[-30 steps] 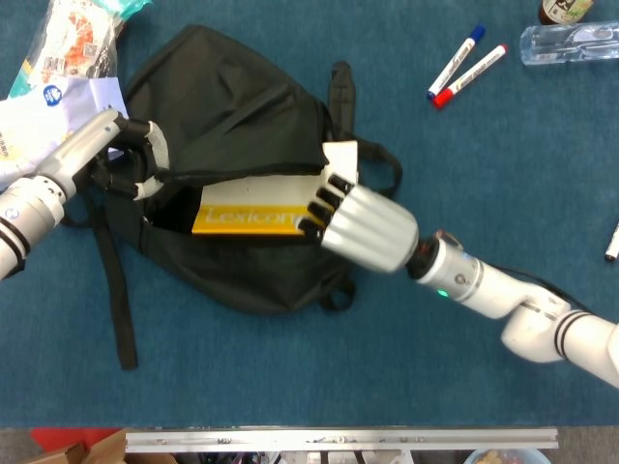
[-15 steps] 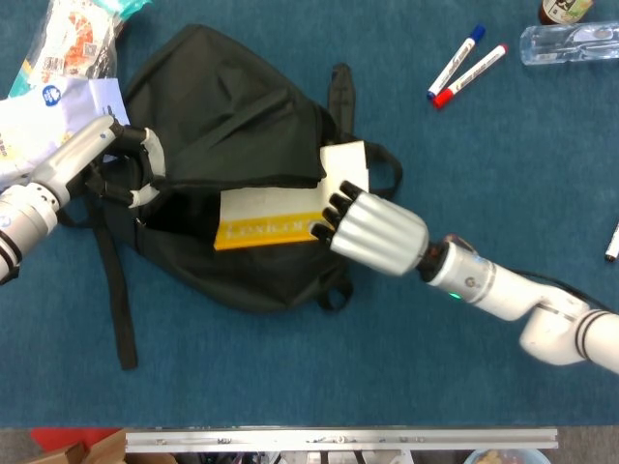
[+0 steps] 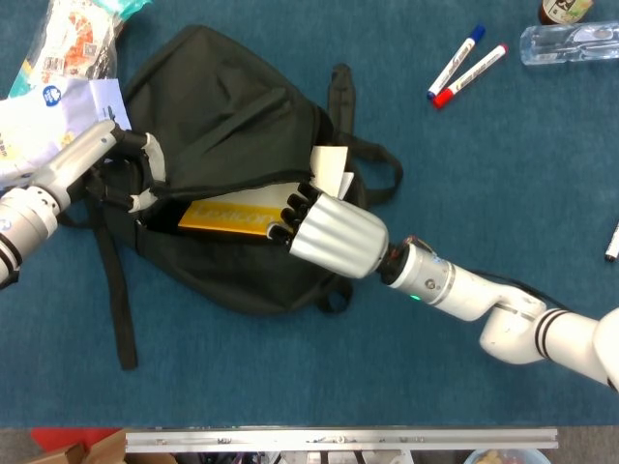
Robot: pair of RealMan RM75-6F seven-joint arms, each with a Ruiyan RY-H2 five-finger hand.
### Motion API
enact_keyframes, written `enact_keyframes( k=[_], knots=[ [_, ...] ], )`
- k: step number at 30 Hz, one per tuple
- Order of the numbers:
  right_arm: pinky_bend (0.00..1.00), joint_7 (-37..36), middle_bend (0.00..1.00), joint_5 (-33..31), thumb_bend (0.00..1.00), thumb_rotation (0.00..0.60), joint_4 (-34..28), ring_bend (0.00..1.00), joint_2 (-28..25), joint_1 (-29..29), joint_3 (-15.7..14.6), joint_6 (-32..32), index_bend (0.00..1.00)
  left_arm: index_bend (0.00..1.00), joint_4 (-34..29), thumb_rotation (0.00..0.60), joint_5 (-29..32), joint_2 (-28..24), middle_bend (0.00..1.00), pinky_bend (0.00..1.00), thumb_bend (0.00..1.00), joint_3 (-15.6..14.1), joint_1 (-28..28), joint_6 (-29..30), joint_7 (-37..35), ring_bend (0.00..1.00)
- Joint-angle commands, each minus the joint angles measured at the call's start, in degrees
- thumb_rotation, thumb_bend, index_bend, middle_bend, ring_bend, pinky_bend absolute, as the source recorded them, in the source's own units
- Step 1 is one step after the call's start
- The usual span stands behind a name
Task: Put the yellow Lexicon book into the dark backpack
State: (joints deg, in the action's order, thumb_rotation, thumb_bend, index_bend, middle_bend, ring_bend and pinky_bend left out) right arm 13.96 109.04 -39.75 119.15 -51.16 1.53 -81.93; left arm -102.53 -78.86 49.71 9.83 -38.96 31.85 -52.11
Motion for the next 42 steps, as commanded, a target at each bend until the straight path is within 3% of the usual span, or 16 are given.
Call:
enact_keyframes(
  k=[1, 8, 17, 25, 34, 38, 42],
  knots=[
    [0.68, -1.3, 0.82, 0.2, 0.26, 0.6, 1.7, 0.7, 0.9, -0.6, -0.6, 0.1, 0.88, 0.71, -0.1, 0.6, 0.3, 0.0, 0.72, 0.17, 0.39, 0.0, -0.2, -0.2, 0.4, 0.6],
    [0.68, -4.4, 0.82, 0.5, 0.24, 0.6, 6.3, 0.7, 2.5, -1.7, -1.8, -0.2, 0.88, 0.71, -0.1, 0.6, 1.7, 0.1, 0.72, 0.17, 0.39, 0.0, -0.6, -0.6, 1.5, 0.6],
    [0.68, -6.0, 0.82, -2.0, 0.21, 0.6, 11.7, 0.7, 4.9, -4.2, 0.0, 1.2, 0.88, 0.71, -0.4, 0.6, 3.0, -0.4, 0.72, 0.17, 0.39, 0.1, -0.6, -1.0, 2.5, 0.6],
    [0.68, -4.8, 0.78, -4.2, 0.13, 0.6, 12.0, 0.66, 6.9, -4.7, 0.3, 3.6, 0.87, 0.71, -0.6, 0.6, 3.4, -0.8, 0.72, 0.17, 0.39, 0.3, -0.4, -1.4, 2.7, 0.6],
    [0.59, 2.2, 0.63, -8.0, 0.04, 0.6, 7.4, 0.53, 7.5, -4.1, 2.4, 6.8, 0.7, 0.71, -0.9, 0.6, 3.3, -1.2, 0.72, 0.17, 0.39, 0.4, -0.1, -1.5, 2.9, 0.6],
    [0.53, 4.7, 0.48, -9.4, 0.0, 0.6, 3.9, 0.39, 6.6, -3.5, 3.0, 8.3, 0.54, 0.71, -1.1, 0.6, 3.2, -1.4, 0.72, 0.17, 0.39, 0.4, 0.2, -1.4, 2.9, 0.6],
    [0.47, 7.3, 0.41, -10.1, 0.0, 0.6, -0.3, 0.31, 4.5, -2.5, 2.9, 8.8, 0.51, 0.71, -1.1, 0.6, 3.0, -1.6, 0.72, 0.17, 0.39, 0.4, 0.3, -1.4, 2.8, 0.6]
  ],
)
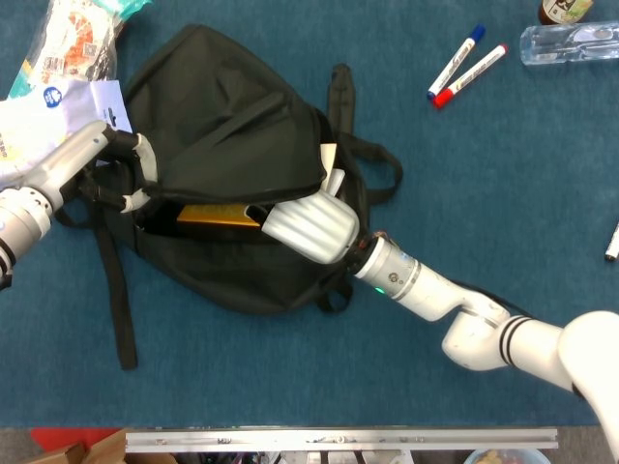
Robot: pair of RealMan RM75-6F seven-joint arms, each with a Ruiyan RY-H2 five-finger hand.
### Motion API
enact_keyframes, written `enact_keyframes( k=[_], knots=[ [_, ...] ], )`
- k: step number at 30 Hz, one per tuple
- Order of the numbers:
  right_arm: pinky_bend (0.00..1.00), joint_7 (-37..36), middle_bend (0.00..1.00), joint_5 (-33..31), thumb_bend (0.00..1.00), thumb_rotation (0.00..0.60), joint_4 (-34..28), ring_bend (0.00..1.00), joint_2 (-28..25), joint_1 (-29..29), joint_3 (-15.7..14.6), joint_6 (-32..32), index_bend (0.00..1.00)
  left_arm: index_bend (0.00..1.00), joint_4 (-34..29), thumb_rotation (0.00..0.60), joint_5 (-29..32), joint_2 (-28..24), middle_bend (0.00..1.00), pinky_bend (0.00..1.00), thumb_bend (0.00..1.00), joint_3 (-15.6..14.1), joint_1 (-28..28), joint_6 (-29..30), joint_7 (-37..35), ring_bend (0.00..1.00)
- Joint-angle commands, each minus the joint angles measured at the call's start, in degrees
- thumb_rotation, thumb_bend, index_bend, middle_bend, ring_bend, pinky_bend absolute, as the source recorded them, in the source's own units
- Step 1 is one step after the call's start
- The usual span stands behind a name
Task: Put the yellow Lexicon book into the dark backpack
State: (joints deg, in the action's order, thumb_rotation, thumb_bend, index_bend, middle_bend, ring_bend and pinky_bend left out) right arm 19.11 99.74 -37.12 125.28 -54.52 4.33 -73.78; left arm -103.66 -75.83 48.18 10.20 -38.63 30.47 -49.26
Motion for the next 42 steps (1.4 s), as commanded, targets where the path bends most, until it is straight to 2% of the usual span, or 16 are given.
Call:
enact_keyframes(
  k=[1, 4, 6, 8, 10, 12, 18, 23, 25, 28, 32, 35, 42],
  knots=[
    [0.45, 2.9, 0.4, -0.9, 0.0, 0.6, -4.0, 0.3, -2.2, 1.1, 0.2, 0.7, 0.51, 0.71, 0.1, 0.6, 0.0, 0.0, 0.72, 0.17, 0.39, 0.0, 0.0, -0.1, 0.0, 0.6],
    [0.45, 5.5, 0.42, -1.3, 0.0, 0.6, -7.4, 0.31, -3.9, 2.0, 0.5, 0.1, 0.51, 0.71, 0.0, 0.6, -0.1, -0.1, 0.72, 0.17, 0.39, 0.1, 0.1, -0.1, -0.1, 0.6],
    [0.45, 7.4, 0.5, -1.0, 0.0, 0.6, -9.1, 0.43, -4.6, 2.4, 0.7, -0.9, 0.51, 0.71, -0.1, 0.6, -0.2, -0.1, 0.72, 0.17, 0.39, 0.1, 0.1, -0.1, 0.0, 0.6],
    [0.48, 9.2, 0.64, -0.7, 0.0, 0.6, -10.3, 0.65, -5.2, 2.8, 0.6, -1.6, 0.51, 0.7, -0.2, 0.6, -0.2, -0.1, 0.72, 0.17, 0.39, 0.1, 0.1, -0.1, 0.1, 0.6],
    [0.53, 10.4, 0.73, -0.8, 0.0, 0.6, -11.4, 0.74, -5.9, 3.3, 0.4, -1.4, 0.53, 0.7, -0.3, 0.6, -0.2, -0.1, 0.72, 0.17, 0.39, 0.1, 0.1, -0.1, 0.2, 0.6],
    [0.56, 11.6, 0.76, -1.4, 0.0, 0.6, -13.2, 0.76, -6.8, 4.0, 0.3, -0.5, 0.53, 0.7, -0.4, 0.6, -0.3, -0.3, 0.72, 0.17, 0.39, 0.1, 0.2, -0.1, 0.2, 0.6],
    [0.61, 14.7, 0.77, -6.1, 0.0, 0.6, -22.5, 0.77, -10.3, 6.4, 1.1, 4.4, 0.53, 0.7, -0.2, 0.6, -0.5, -0.2, 0.72, 0.17, 0.39, 0.0, 0.3, -0.3, 0.1, 0.59],
    [0.66, 19.7, 0.78, -10.2, 0.0, 0.6, -29.5, 0.82, -12.9, 7.7, 2.0, 8.3, 0.54, 0.7, 0.0, 0.6, -0.8, -0.2, 0.72, 0.17, 0.39, -0.1, 0.4, -0.3, -0.1, 0.59],
    [0.71, 20.8, 0.83, -10.5, 0.0, 0.6, -29.9, 0.89, -12.7, 7.9, 2.2, 8.5, 0.57, 0.7, 0.1, 0.6, -0.9, -0.1, 0.72, 0.17, 0.39, -0.1, 0.4, -0.3, -0.2, 0.59],
    [0.84, 21.2, 0.95, -11.7, 0.0, 0.6, -29.7, 1.0, -11.3, 8.2, 2.9, 8.6, 0.59, 0.7, 0.0, 0.6, -1.0, -0.1, 0.72, 0.17, 0.39, -0.1, 0.5, -0.2, -0.4, 0.59],
    [0.95, 21.3, 1.0, -12.3, 0.0, 0.6, -28.2, 1.0, -9.1, 8.2, 3.7, 8.5, 0.62, 0.7, -0.1, 0.6, -1.2, -0.4, 0.72, 0.17, 0.39, -0.1, 0.6, -0.1, -0.5, 0.59],
    [0.99, 21.6, 1.0, -12.2, 0.0, 0.6, -26.4, 1.0, -7.5, 7.7, 4.3, 8.4, 0.64, 0.7, -0.1, 0.6, -1.3, -0.4, 0.72, 0.17, 0.39, -0.1, 0.7, 0.1, -0.5, 0.59],
    [0.99, 19.7, 1.0, -12.6, 0.0, 0.6, -22.4, 1.0, -4.0, 7.1, 6.0, 7.7, 0.66, 0.7, -0.5, 0.6, -1.6, -0.8, 0.71, 0.17, 0.39, -0.3, 0.9, 0.4, -0.5, 0.59]
  ],
)
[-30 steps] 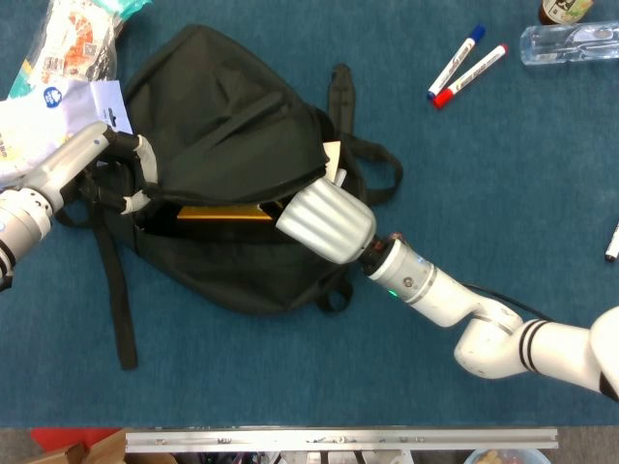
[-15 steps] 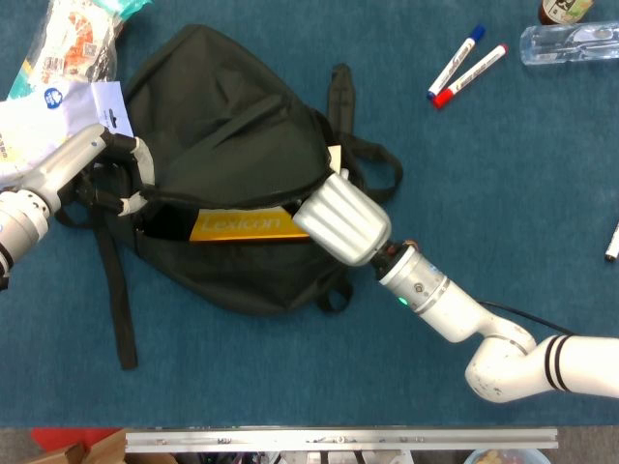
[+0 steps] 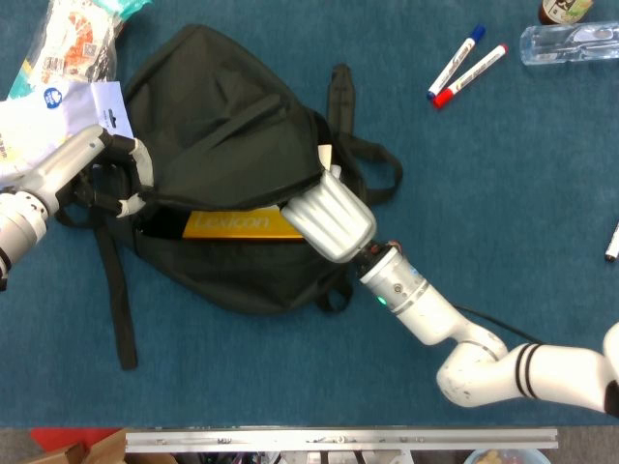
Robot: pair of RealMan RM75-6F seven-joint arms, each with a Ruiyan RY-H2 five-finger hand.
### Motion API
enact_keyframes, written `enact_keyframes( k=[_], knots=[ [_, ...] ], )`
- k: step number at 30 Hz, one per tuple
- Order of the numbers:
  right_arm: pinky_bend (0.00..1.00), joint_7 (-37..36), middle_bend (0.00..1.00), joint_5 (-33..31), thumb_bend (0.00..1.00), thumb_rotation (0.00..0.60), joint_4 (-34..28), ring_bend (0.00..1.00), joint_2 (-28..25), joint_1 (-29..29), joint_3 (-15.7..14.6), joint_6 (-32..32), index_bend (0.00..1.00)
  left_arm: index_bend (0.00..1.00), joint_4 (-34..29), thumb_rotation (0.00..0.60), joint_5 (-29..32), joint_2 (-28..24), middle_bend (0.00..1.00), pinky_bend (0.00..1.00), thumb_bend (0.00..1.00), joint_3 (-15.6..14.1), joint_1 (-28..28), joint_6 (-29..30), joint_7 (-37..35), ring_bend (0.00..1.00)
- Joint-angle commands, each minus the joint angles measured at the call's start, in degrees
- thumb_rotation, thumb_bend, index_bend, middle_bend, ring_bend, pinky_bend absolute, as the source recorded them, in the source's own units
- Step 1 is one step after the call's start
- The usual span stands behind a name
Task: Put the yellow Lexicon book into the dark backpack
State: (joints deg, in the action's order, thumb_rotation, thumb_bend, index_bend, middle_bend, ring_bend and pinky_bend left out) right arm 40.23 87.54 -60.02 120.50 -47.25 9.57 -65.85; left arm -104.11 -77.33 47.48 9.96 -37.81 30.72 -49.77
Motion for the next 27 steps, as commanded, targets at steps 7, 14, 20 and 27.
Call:
enact_keyframes(
  k=[7, 14, 20, 27],
  knots=[
    [0.99, -4.3, 1.0, -5.6, 0.0, 0.6, -7.7, 1.0, -4.3, 1.1, 2.4, 4.6, 0.66, 0.69, 0.2, 0.6, -0.2, -0.1, 0.71, 0.17, 0.39, -0.2, 0.3, 0.2, -0.4, 0.59],
    [0.95, -4.7, 1.0, -10.5, 0.0, 0.6, -17.2, 1.0, -10.9, 1.8, 2.9, 9.2, 0.66, 0.69, 0.1, 0.6, -0.5, 0.3, 0.71, 0.17, 0.39, -0.5, 0.0, -0.1, 0.0, 0.59],
    [0.89, -1.7, 1.0, -14.3, 0.0, 0.6, -22.8, 1.0, -16.1, 1.6, 1.5, 13.4, 0.64, 0.69, 0.1, 0.6, -0.2, 0.3, 0.71, 0.17, 0.39, -0.5, -0.1, -0.1, 0.2, 0.58],
    [0.86, 2.0, 0.99, -16.8, 0.0, 0.6, -25.2, 1.0, -19.3, 1.0, -0.2, 14.6, 0.6, 0.69, 0.5, 0.6, 0.1, 0.5, 0.71, 0.17, 0.39, -0.7, -0.1, -0.3, 0.0, 0.58]
  ],
)
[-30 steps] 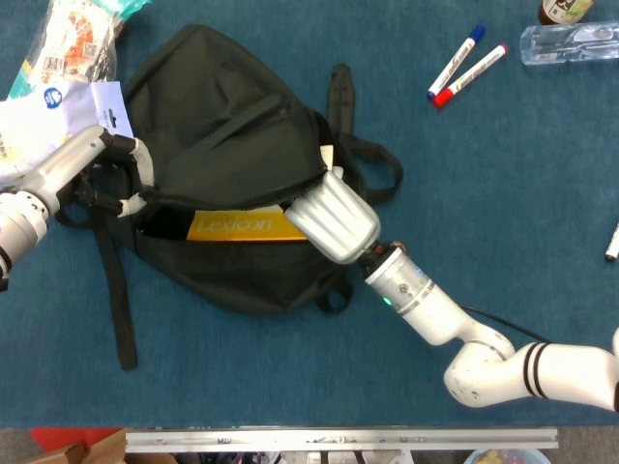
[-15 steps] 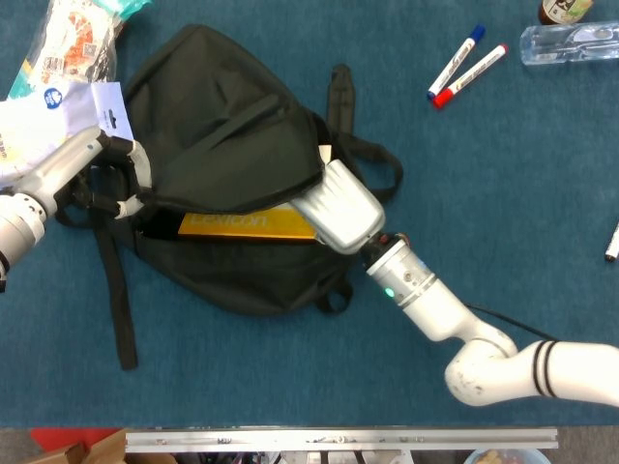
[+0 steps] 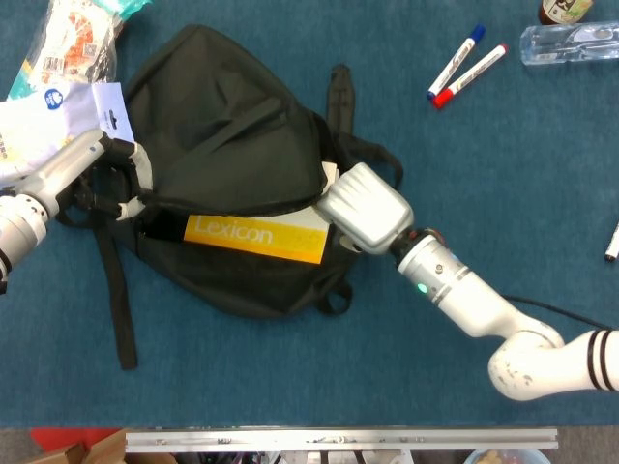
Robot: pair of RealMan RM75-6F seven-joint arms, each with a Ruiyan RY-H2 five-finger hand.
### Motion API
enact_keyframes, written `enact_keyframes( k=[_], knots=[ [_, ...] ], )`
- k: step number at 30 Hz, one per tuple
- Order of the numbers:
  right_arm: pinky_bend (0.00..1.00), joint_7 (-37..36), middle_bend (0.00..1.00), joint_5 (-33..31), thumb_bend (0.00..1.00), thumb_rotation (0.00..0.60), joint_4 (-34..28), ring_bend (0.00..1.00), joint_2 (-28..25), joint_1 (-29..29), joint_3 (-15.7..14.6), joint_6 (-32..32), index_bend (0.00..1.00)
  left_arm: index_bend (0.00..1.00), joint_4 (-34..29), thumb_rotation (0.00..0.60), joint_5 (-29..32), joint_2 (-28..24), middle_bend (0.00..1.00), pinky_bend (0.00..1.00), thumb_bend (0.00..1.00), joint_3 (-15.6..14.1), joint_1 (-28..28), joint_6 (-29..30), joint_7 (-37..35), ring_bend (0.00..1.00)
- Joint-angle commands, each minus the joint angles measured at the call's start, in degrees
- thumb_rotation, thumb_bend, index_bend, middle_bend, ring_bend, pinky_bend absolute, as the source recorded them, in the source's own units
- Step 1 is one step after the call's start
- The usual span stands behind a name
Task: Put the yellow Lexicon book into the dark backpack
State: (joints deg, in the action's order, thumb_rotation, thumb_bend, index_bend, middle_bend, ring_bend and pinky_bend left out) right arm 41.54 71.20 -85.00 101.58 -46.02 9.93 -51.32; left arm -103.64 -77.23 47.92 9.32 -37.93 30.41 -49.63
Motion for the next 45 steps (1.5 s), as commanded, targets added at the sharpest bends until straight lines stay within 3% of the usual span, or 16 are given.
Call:
enact_keyframes(
  k=[1, 15, 30, 41, 45],
  knots=[
    [0.86, 0.8, 0.99, -0.5, 0.0, 0.6, -0.2, 1.0, -0.5, -0.3, -0.7, -0.1, 0.6, 0.69, 0.1, 0.6, 0.0, 0.1, 0.71, 0.17, 0.39, 0.0, 0.1, 0.1, -0.1, 0.58],
    [0.86, 2.0, 0.98, 1.9, 0.0, 0.6, 7.8, 1.0, 3.6, -1.7, -2.9, -1.9, 0.6, 0.68, -0.3, 0.6, -0.1, -0.4, 0.71, 0.17, 0.39, 0.0, 0.3, 0.3, -0.5, 0.58],
    [0.86, 0.5, 0.98, 4.8, 0.0, 0.6, 18.1, 0.99, 13.7, -3.7, -0.8, -6.2, 0.6, 0.68, -1.5, 0.6, 0.7, -1.1, 0.71, 0.17, 0.39, 0.0, 0.4, 0.3, 0.4, 0.58],
    [0.86, -2.2, 0.98, 10.0, 0.0, 0.6, 28.9, 0.99, 21.5, -4.4, 0.8, -13.9, 0.6, 0.68, -2.3, 0.6, 1.2, -1.5, 0.71, 0.17, 0.39, 0.0, 0.6, 0.3, 1.1, 0.58],
    [0.86, -3.0, 0.97, 10.0, 0.0, 0.6, 28.0, 0.98, 20.6, -4.0, 0.2, -12.6, 0.6, 0.68, -2.8, 0.6, 1.2, -1.8, 0.71, 0.17, 0.39, 0.1, 0.7, 0.5, 1.4, 0.58]
  ],
)
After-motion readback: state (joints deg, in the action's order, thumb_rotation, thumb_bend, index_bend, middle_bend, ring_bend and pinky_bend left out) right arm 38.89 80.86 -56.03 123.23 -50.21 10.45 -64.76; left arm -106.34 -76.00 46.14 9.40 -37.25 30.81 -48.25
